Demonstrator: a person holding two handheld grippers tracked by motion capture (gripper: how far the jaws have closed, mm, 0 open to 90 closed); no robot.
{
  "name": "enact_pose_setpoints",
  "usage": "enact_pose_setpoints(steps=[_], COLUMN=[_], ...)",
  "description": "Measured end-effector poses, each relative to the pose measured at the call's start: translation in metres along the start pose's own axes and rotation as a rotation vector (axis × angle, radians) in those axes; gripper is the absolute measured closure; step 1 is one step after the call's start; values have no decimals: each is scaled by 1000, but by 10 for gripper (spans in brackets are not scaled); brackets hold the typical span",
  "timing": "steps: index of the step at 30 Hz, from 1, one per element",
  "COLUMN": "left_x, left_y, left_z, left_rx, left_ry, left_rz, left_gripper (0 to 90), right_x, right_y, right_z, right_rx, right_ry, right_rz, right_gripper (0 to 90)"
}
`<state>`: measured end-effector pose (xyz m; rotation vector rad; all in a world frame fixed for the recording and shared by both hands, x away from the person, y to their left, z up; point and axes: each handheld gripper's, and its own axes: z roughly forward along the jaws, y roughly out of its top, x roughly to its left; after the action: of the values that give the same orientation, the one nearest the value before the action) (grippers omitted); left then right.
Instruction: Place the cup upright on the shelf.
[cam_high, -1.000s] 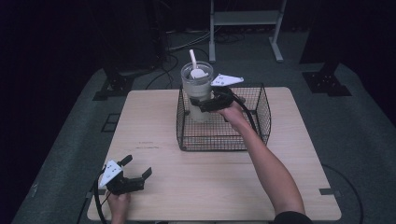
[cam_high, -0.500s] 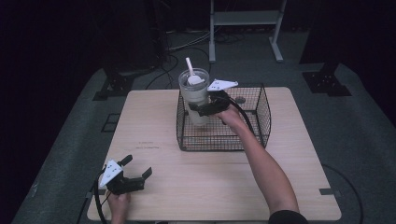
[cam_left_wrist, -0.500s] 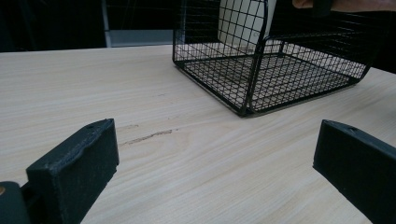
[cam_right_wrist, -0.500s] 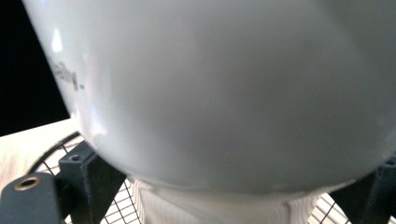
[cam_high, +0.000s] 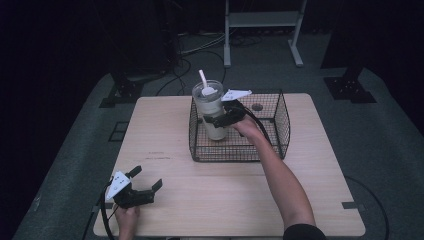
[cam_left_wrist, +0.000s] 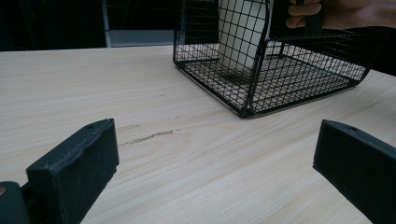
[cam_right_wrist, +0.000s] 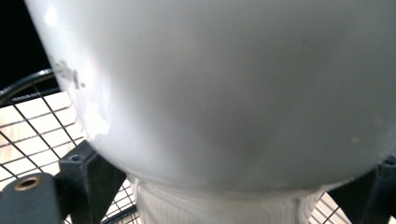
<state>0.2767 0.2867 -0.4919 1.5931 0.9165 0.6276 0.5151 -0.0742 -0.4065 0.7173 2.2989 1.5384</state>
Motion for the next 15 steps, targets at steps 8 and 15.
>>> enact_pose_setpoints(steps=[8, 15], left_x=[0, 0], left_y=[0, 0], left_z=[0, 0], left_rx=[-3, -4], left_ry=[-2, -2], left_rz=[-7, -3], left_gripper=[0, 0], right_x=[-1, -4], right_y=[-6, -12], right_z=[6, 6], right_rx=[37, 36], right_ry=[2, 7], right_rz=[-15, -16], right_gripper=[88, 88])
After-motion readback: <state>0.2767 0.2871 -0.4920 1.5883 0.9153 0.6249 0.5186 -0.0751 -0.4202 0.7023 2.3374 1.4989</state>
